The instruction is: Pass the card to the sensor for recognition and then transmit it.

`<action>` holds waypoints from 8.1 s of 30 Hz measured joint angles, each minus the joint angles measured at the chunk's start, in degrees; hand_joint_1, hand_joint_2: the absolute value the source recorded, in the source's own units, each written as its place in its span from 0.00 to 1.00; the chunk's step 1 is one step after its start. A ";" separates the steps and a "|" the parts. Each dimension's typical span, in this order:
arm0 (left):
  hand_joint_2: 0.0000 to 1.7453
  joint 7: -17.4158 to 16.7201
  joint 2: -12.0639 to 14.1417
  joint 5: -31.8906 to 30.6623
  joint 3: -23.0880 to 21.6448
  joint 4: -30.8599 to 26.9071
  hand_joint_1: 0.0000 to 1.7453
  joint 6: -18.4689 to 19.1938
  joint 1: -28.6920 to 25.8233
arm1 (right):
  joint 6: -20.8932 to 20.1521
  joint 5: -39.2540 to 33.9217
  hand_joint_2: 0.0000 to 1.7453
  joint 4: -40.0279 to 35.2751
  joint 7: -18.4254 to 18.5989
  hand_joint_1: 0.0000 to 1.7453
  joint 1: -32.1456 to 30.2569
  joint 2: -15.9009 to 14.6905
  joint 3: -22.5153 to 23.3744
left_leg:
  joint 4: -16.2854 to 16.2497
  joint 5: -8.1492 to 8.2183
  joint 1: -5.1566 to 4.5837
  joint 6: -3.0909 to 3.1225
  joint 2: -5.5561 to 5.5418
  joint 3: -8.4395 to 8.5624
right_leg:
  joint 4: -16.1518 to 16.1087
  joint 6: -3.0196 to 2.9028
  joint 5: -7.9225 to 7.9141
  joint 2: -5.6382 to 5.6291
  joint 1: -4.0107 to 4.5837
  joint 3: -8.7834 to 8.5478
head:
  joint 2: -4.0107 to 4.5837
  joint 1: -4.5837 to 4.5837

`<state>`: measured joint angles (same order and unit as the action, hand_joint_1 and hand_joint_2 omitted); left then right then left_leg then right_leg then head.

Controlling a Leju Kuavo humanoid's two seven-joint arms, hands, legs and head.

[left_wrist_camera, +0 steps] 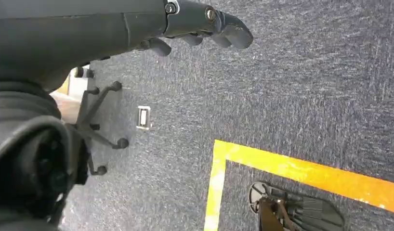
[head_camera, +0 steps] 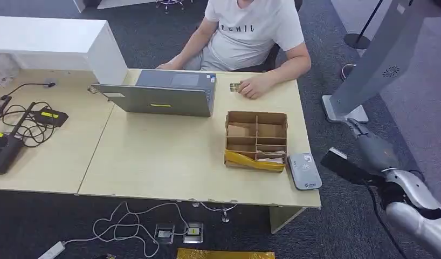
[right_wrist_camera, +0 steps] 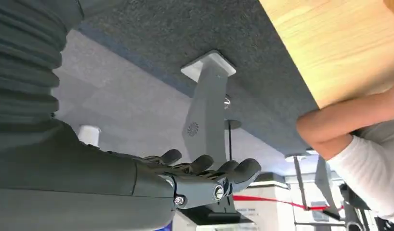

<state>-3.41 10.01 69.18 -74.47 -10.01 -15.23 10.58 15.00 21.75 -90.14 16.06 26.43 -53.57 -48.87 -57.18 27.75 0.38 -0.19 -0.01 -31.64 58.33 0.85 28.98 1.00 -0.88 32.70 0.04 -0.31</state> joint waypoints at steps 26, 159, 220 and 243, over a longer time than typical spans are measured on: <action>0.00 0.00 -0.13 -0.59 0.00 0.00 0.00 0.13 0.04 | 0.02 4.67 1.00 -1.24 -0.18 0.00 -3.91 2.36 0.85 | 0.01 -0.01 0.00 -0.01 0.01 0.01 | 0.00 0.00 0.00 0.00 0.00 -0.02 | 0.00 0.00; 0.00 -0.66 -0.66 -1.20 -0.13 0.00 0.00 0.66 1.42 | -19.16 16.17 1.00 11.83 -7.67 0.00 7.86 24.57 6.58 | 0.00 -0.02 0.00 -0.02 0.00 0.03 | 0.02 0.00 0.00 -0.03 0.01 -0.01 | 0.00 0.02; 0.00 -0.66 -0.70 -1.79 -0.13 0.00 0.00 0.85 1.83 | -13.25 13.72 1.00 14.91 -8.37 0.00 5.21 26.21 -1.73 | 0.01 -0.02 0.00 -0.02 0.00 0.02 | 0.02 0.00 0.00 -0.02 0.00 -0.01 | 0.00 0.02; 0.00 -0.72 -0.66 -2.32 -0.13 0.00 0.00 1.38 2.16 | -13.36 13.88 1.00 15.59 -7.85 1.00 5.21 26.64 -1.97 | 0.01 -0.02 0.00 -0.02 0.00 0.02 | 0.02 0.00 0.00 -0.02 0.00 -0.01 | 0.00 0.02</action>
<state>-4.13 9.35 66.86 -74.60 -10.01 -13.86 12.74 1.64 35.63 -74.55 8.22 31.64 -26.93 -50.84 -57.17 27.72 0.38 -0.21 -0.01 -31.61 58.36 0.85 28.98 0.97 -0.87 32.69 0.04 -0.28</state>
